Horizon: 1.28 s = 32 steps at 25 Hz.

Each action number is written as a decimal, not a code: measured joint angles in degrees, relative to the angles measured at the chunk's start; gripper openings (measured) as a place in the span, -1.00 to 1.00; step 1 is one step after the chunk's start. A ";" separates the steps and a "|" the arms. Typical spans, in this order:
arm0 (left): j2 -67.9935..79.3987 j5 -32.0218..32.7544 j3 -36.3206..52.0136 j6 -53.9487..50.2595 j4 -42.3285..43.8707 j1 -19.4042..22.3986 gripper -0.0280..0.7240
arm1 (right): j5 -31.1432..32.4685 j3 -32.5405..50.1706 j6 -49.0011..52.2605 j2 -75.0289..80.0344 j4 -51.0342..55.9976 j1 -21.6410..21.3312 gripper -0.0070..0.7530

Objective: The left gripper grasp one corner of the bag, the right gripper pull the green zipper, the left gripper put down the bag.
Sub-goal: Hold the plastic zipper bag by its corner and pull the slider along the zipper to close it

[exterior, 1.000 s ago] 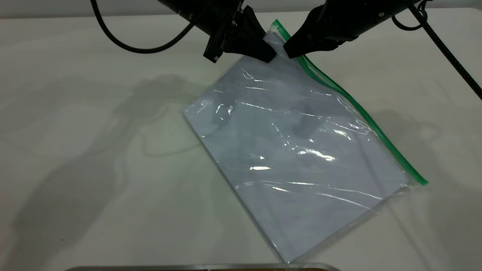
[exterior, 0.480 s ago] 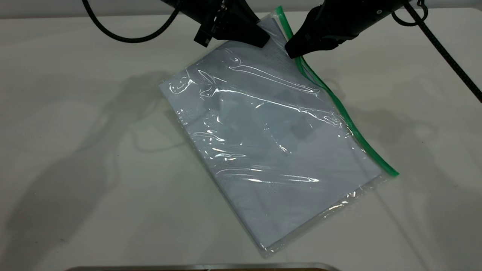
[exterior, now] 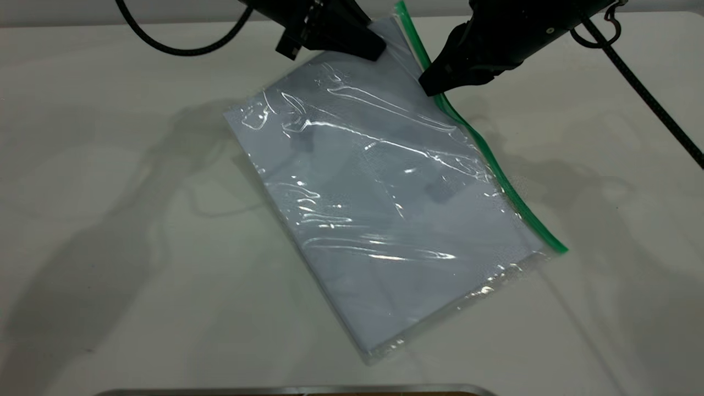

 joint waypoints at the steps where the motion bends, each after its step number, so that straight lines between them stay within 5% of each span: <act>1: 0.12 0.14 -0.42 -0.30 0.00 0.44 -0.78 | -0.50 -0.05 0.00 0.41 -0.06 0.00 -0.89; 13: -0.14 -1.09 -1.64 -3.24 2.73 5.22 -0.78 | -3.38 0.74 1.24 3.97 -3.63 -2.45 -0.88; 32: -0.20 -2.83 -1.73 -8.76 8.37 9.29 -0.78 | 3.62 0.74 20.37 3.97 -17.27 -10.10 -0.88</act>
